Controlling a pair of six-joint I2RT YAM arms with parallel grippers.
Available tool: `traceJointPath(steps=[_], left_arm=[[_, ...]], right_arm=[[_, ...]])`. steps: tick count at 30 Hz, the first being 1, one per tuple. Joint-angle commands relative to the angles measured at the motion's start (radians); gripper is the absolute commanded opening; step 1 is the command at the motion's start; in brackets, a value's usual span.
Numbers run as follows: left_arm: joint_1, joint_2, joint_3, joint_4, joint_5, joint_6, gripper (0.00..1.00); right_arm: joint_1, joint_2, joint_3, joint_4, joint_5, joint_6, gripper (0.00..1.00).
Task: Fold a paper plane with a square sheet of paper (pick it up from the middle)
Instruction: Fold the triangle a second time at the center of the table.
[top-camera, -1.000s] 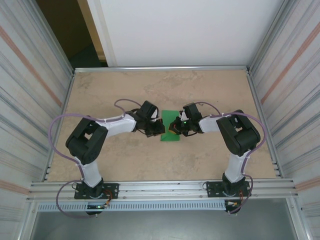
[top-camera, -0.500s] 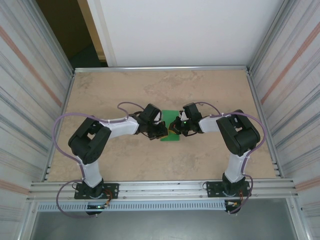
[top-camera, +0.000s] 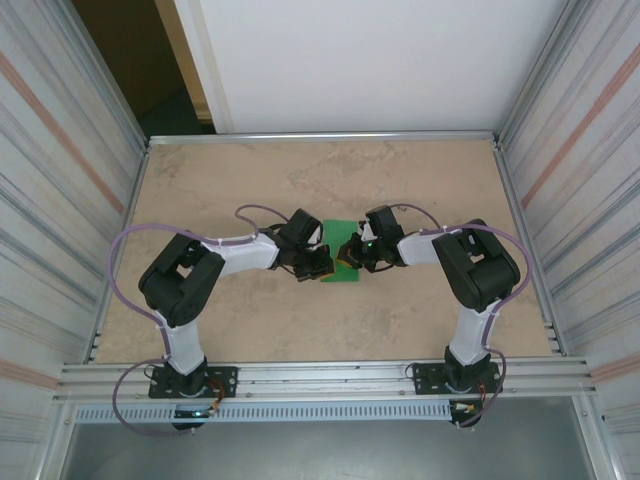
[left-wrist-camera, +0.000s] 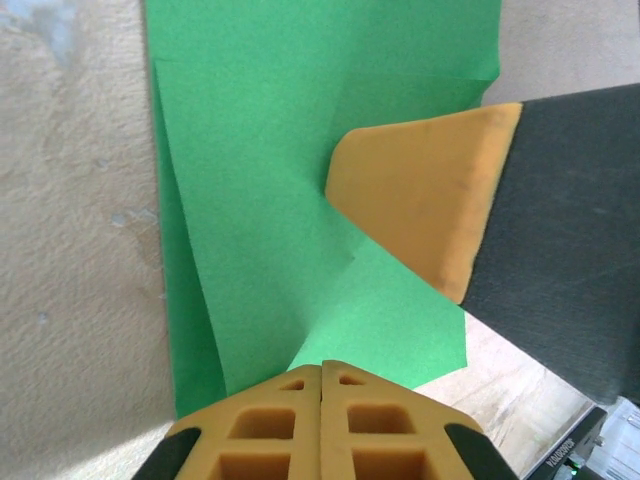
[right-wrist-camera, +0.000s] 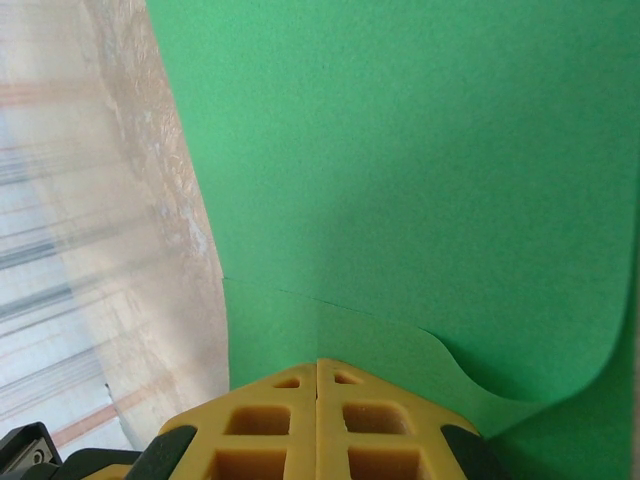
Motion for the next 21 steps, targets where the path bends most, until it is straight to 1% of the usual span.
traceJointPath(steps=[1, 21], left_arm=[[0.011, 0.018, 0.009, -0.029, -0.019, 0.027, 0.07], [0.028, 0.024, -0.001, -0.057, -0.046, 0.047, 0.07]], right_arm=[[-0.008, 0.081, -0.035, -0.144, 0.104, 0.021, 0.02], [-0.009, 0.084, -0.035, -0.143, 0.101, 0.022, 0.02]])
